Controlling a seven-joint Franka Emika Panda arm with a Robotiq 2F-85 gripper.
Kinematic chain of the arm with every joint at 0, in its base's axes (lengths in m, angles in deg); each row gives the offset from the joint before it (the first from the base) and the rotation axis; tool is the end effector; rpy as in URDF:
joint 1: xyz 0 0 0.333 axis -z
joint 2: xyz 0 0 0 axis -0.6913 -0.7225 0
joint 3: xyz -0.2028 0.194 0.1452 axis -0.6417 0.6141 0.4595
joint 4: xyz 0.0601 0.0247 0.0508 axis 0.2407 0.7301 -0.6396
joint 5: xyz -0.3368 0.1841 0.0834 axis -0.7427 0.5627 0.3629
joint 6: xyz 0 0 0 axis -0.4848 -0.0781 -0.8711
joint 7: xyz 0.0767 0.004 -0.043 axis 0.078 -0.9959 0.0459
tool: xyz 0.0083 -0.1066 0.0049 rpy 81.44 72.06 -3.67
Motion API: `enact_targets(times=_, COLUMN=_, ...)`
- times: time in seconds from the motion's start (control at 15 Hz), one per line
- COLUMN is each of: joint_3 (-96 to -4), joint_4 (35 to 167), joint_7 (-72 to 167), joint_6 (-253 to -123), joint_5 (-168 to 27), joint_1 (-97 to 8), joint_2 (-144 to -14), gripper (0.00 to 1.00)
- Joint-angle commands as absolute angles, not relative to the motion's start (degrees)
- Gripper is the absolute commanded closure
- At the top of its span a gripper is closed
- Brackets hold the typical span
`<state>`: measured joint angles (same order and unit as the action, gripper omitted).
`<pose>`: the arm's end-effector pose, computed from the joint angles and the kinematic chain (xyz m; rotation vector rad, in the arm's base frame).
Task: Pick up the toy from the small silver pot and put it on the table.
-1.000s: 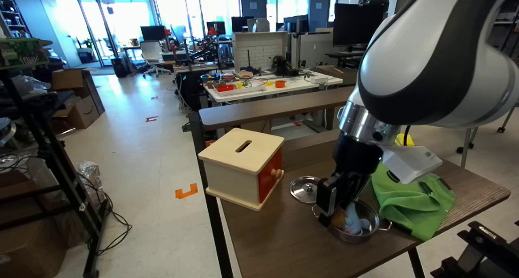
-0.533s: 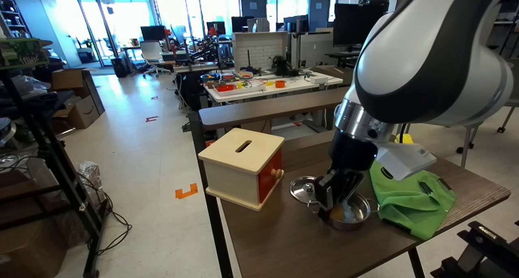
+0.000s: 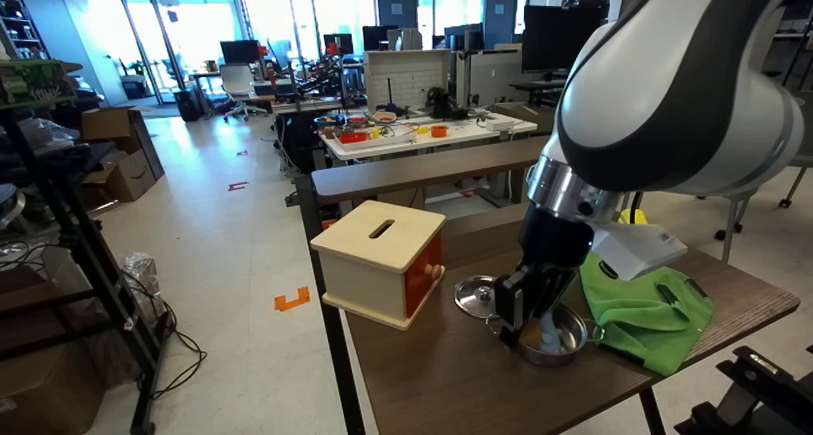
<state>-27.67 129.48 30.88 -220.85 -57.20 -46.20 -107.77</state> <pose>0.5181 0.1985 0.0590 -2.8402 -0.4340 -0.0417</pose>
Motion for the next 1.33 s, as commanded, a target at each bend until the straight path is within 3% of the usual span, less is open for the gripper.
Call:
enact_targets(times=0.0, joint_3=-28.31, joint_4=129.21, joint_7=33.00, joint_6=-218.50, joint_5=-59.40, joint_1=-46.29, joint_2=-107.10, gripper=0.38)
enact_targets(times=0.33, joint_3=-28.48, joint_4=131.89, joint_7=33.71, joint_6=-219.76, joint_5=-59.45, joint_1=-47.00, joint_2=-103.96, gripper=0.02)
enact_targets(times=0.4, joint_3=-28.45, joint_4=132.53, joint_7=33.73, joint_6=-220.45, joint_5=-59.51, joint_1=-47.15, joint_2=-103.25, gripper=0.00)
enact_targets(times=0.6, joint_3=-28.54, joint_4=133.84, joint_7=33.80, joint_6=-220.47, joint_5=-59.62, joint_1=-47.42, joint_2=-101.26, gripper=0.00)
enact_targets(times=0.67, joint_3=-28.82, joint_4=133.49, joint_7=33.97, joint_6=-219.73, joint_5=-59.63, joint_1=-47.52, joint_2=-101.36, gripper=0.25)
enact_targets(times=0.73, joint_3=-29.05, joint_4=133.59, joint_7=34.16, joint_6=-219.20, joint_5=-59.65, joint_1=-47.65, joint_2=-100.96, gripper=0.28)
enact_targets(times=0.8, joint_3=-29.24, joint_4=133.44, joint_7=34.26, joint_6=-218.74, joint_5=-59.66, joint_1=-47.64, joint_2=-101.00, gripper=0.14)
enact_targets(times=1.07, joint_3=-30.79, joint_4=132.44, joint_7=35.31, joint_6=-216.90, joint_5=-59.81, joint_1=-48.21, joint_2=-101.59, gripper=0.00)
enact_targets(times=1.2, joint_3=-31.87, joint_4=131.92, joint_7=36.01, joint_6=-215.79, joint_5=-60.27, joint_1=-48.78, joint_2=-102.01, gripper=0.00)
enact_targets(times=1.27, joint_3=-32.21, joint_4=131.79, joint_7=36.12, joint_6=-215.54, joint_5=-60.57, joint_1=-48.90, joint_2=-102.20, gripper=0.25)
